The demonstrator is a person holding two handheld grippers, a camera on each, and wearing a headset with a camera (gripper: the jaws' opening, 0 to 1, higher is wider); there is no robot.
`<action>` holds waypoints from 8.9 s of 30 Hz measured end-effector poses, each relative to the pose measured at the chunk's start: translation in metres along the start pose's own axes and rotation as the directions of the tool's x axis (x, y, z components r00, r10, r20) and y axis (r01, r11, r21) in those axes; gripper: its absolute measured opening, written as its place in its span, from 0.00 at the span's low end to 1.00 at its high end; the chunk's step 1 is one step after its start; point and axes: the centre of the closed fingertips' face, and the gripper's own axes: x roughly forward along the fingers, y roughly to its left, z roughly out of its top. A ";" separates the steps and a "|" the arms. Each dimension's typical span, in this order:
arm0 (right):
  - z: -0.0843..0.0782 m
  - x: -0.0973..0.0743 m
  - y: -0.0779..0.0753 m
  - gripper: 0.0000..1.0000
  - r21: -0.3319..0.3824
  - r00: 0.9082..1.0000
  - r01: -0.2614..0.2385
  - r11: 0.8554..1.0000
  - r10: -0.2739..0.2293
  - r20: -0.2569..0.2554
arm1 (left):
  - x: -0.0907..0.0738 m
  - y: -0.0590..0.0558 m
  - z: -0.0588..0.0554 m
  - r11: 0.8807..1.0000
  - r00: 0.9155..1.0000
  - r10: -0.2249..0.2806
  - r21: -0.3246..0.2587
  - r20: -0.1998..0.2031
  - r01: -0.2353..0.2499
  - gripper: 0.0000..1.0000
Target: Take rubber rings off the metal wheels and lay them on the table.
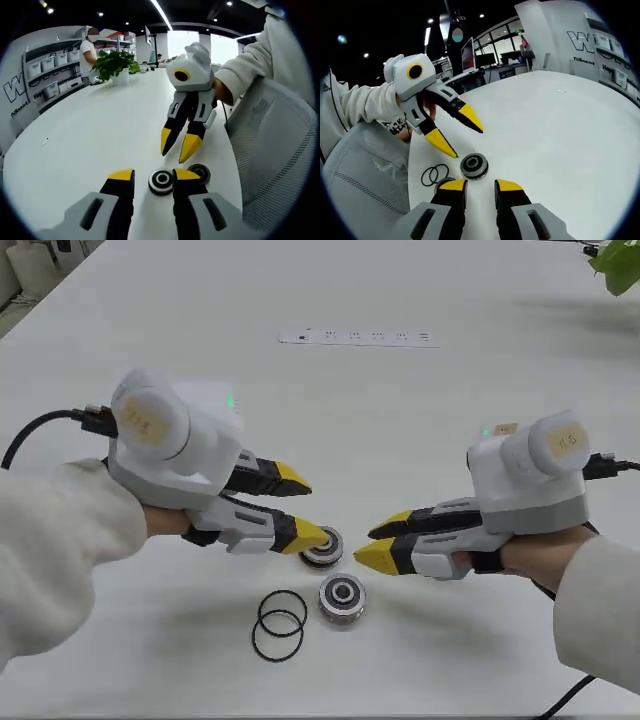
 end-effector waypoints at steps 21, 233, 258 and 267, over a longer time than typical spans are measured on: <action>-0.008 0.012 -0.001 0.23 -0.050 1.000 0.003 0.999 -0.004 -0.029 | 0.019 -0.012 -0.019 1.000 0.999 -0.027 -0.010 -0.020 0.027 0.08; 0.006 0.003 -0.009 0.00 0.344 0.995 0.099 0.934 -0.099 -0.019 | 0.023 -0.010 -0.007 0.997 0.998 0.028 -0.078 0.059 -0.023 0.11; 0.018 -0.004 -0.009 0.00 0.376 0.993 0.086 0.922 -0.110 0.043 | -0.022 -0.017 0.033 0.999 0.993 -0.036 -0.033 0.111 0.039 0.51; 0.025 -0.007 -0.010 0.00 0.382 0.991 0.075 0.921 -0.110 0.071 | -0.068 -0.021 0.059 0.999 0.986 -0.026 -0.042 0.165 0.034 0.62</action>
